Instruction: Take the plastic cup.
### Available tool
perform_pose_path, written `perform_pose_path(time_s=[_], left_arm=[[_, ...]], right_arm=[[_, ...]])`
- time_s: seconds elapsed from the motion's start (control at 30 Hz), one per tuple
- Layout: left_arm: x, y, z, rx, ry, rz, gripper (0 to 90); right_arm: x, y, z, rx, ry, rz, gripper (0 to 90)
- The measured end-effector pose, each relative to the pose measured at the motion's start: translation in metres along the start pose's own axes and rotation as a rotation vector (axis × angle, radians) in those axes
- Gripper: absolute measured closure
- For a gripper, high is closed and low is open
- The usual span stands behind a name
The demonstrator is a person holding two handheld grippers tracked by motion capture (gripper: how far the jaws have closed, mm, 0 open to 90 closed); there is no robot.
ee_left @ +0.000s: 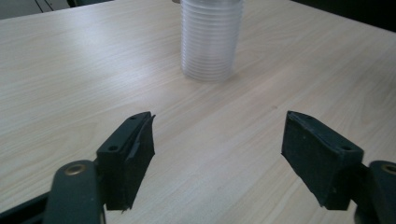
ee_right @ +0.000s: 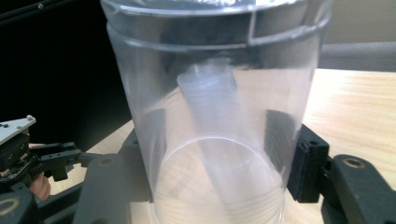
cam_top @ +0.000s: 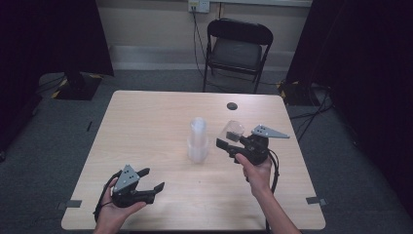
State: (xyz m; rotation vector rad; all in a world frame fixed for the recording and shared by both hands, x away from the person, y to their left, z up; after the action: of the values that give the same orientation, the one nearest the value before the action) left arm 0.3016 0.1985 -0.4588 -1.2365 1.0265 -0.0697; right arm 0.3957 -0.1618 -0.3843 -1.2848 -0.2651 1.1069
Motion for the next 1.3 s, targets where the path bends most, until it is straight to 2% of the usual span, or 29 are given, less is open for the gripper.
perform_pose_path(time_s=[0.1, 0.2, 0.27, 0.43, 0.47, 0.57, 0.67, 0.7, 0.73, 0.77, 0.8, 0.87, 0.93, 1.0, 1.17, 1.2, 1.23, 1.27, 1.3], left_arm=[[0.000, -0.003, -0.005, 0.035, 0.007, 0.011, 27.0], [0.001, -0.009, -0.008, 0.029, 0.023, 0.016, 29.7], [0.001, -0.014, -0.010, 0.052, 0.016, 0.012, 30.6], [0.005, -0.025, -0.013, 0.056, 0.039, 0.008, 28.7], [0.008, -0.032, -0.014, 0.076, 0.030, 0.012, 27.8], [0.012, -0.039, -0.014, 0.083, 0.046, 0.008, 27.9], [0.022, -0.053, -0.014, 0.082, 0.056, -0.018, 27.9], [0.022, -0.053, -0.014, 0.082, 0.056, -0.018, 27.9], [0.027, -0.059, -0.016, 0.087, 0.070, -0.028, 29.3], [0.029, -0.062, -0.018, 0.092, 0.064, -0.048, 31.0], [0.029, -0.062, -0.018, 0.092, 0.064, -0.048, 31.3], [0.032, -0.068, -0.023, 0.108, 0.056, -0.070, 30.5], [0.036, -0.071, -0.026, 0.105, 0.058, -0.096, 30.5], [0.038, -0.072, -0.029, 0.100, 0.053, -0.120, 30.6], [0.043, -0.066, -0.036, 0.100, 0.066, -0.151, 40.3], [0.044, -0.062, -0.037, 0.071, 0.074, -0.169, 40.3], [0.046, -0.058, -0.040, 0.055, 0.089, -0.166, 44.0], [0.048, -0.055, -0.043, 0.079, 0.099, -0.152, 44.9], [0.048, -0.055, -0.043, 0.079, 0.099, -0.152, 45.3]], right_arm=[[0.000, 0.006, 0.000, 0.009, -0.007, 0.016, 39.3], [-0.001, 0.009, 0.001, 0.016, -0.017, 0.024, 39.4], [-0.002, 0.010, 0.003, 0.017, -0.024, 0.029, 39.5], [-0.005, 0.013, 0.007, 0.038, -0.050, 0.037, 39.5], [-0.005, 0.015, 0.008, 0.043, -0.057, 0.037, 39.5], [-0.006, 0.017, 0.009, 0.060, -0.073, 0.038, 39.5], [-0.008, 0.018, 0.009, 0.070, -0.079, 0.032, 39.5], [-0.009, 0.018, 0.009, 0.078, -0.088, 0.030, 39.5], [-0.008, 0.018, 0.009, 0.087, -0.095, 0.031, 39.5], [-0.008, 0.019, 0.009, 0.092, -0.099, 0.031, 39.5], [-0.008, 0.019, 0.009, 0.092, -0.099, 0.031, 39.5], [-0.007, 0.021, 0.011, 0.120, -0.131, 0.026, 39.4], [-0.006, 0.022, 0.012, 0.127, -0.138, 0.026, 39.4], [-0.003, 0.026, 0.013, 0.160, -0.172, 0.035, 39.4], [0.002, 0.032, 0.018, 0.179, -0.205, 0.052, 39.4], [0.002, 0.032, 0.018, 0.179, -0.205, 0.052, 39.4], [0.005, 0.035, 0.019, 0.198, -0.227, 0.058, 39.3], [0.006, 0.037, 0.020, 0.201, -0.234, 0.062, 39.3], [0.006, 0.037, 0.020, 0.201, -0.234, 0.062, 39.3]])
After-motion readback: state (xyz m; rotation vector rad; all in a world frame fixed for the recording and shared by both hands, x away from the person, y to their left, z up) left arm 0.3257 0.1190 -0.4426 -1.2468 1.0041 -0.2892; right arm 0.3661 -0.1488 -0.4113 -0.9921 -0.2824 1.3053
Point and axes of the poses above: each handheld gripper's, and its own axes: x roughly forward along the jaws, y roughly out of its underside, z roughly to its left, the point moved 1 cm from there along x, roughly forward along the jaws, and after that the axes turned 10 degrees about z, right-handed, at the moved point
